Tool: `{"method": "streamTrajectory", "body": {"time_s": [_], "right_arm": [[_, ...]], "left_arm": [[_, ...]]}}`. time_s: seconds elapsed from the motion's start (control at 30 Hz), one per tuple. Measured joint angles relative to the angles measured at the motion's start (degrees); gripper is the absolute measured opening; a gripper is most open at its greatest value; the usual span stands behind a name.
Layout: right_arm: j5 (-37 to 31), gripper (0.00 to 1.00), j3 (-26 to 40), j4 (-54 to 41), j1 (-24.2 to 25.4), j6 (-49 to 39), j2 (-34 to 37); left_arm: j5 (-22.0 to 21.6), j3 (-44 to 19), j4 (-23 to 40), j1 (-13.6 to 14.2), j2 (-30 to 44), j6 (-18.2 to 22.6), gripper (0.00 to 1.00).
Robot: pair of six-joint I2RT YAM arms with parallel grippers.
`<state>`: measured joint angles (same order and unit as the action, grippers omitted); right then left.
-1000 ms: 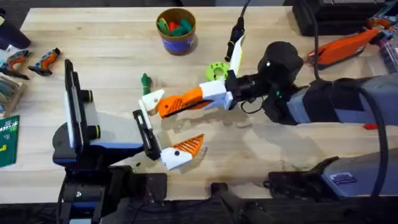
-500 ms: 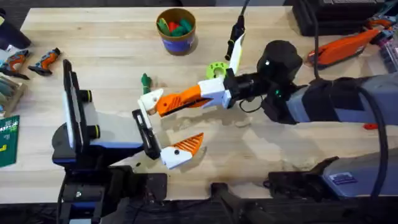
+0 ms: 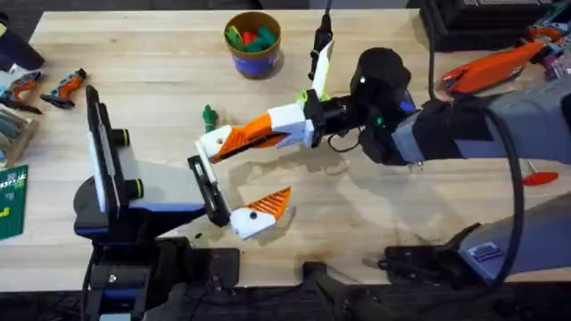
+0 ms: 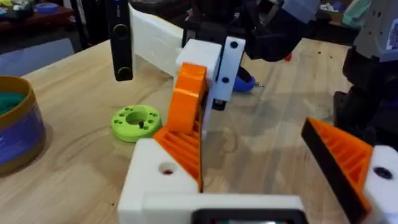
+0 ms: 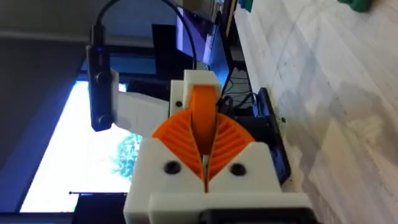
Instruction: Pick up the gripper from the table and insert it into the empty holder that is missing its gripper. Then pick up a screw, insert it into the mounting hole, and use the screwdriver to tighten it. Finally, clean up the table by picking up the vegetable and placing it into the bucket.
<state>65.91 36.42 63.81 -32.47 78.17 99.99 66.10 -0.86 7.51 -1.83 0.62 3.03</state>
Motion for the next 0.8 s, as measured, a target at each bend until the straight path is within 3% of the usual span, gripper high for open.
{"method": "streamTrajectory", "body": {"time_s": [0.8], "right_arm": [[0.3,0.009,2.6,-1.1,-0.8,0.0,1.5]], "left_arm": [[-1.3,0.0,-0.2,-0.3,0.0,0.2,0.985]]}}
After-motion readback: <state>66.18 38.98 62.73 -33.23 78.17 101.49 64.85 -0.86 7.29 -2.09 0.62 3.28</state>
